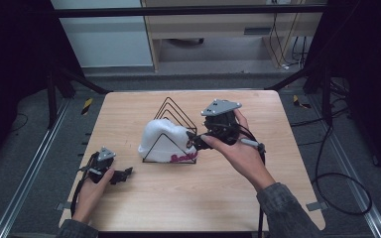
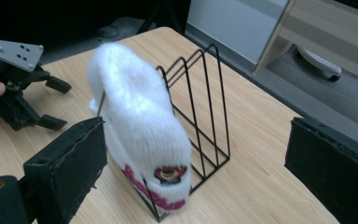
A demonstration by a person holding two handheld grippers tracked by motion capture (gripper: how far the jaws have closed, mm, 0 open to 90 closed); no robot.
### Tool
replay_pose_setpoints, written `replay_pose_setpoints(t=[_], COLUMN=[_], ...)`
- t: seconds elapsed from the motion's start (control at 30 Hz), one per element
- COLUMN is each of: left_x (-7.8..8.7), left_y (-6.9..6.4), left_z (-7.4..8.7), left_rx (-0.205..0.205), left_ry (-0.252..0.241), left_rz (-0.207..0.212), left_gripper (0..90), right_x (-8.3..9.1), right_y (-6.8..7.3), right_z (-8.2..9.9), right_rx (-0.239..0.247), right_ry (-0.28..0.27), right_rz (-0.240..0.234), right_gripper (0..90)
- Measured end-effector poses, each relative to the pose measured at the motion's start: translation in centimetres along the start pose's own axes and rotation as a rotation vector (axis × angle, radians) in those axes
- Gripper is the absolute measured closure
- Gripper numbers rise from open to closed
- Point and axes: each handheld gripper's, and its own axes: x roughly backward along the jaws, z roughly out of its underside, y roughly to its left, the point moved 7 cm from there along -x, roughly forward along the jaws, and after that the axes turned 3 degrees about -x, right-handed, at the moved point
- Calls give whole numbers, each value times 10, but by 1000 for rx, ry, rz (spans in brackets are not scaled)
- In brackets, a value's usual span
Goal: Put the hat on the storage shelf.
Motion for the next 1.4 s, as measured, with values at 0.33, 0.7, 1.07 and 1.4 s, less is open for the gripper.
replay_pose_setpoints(t=[0.33,0.7,1.07,1.4], left_x=[-1,-1,-1,-1], left_y=[0,-1,-1,-1], left_z=[2,2,2,2], left_rx=[10,6,5,4], left_ry=[-1,-1,-1,0], left_rz=[5,8,10,11], left_gripper=[27,15,12,11], right_x=[16,35,43,48], right_y=[-24,-43,-53,-64], right_z=[25,47,69,106], right_rx=[-42,-79,-118,-168], right_ry=[15,22,26,30], right_rz=[40,78,98,140], right_gripper=[59,62,62,68])
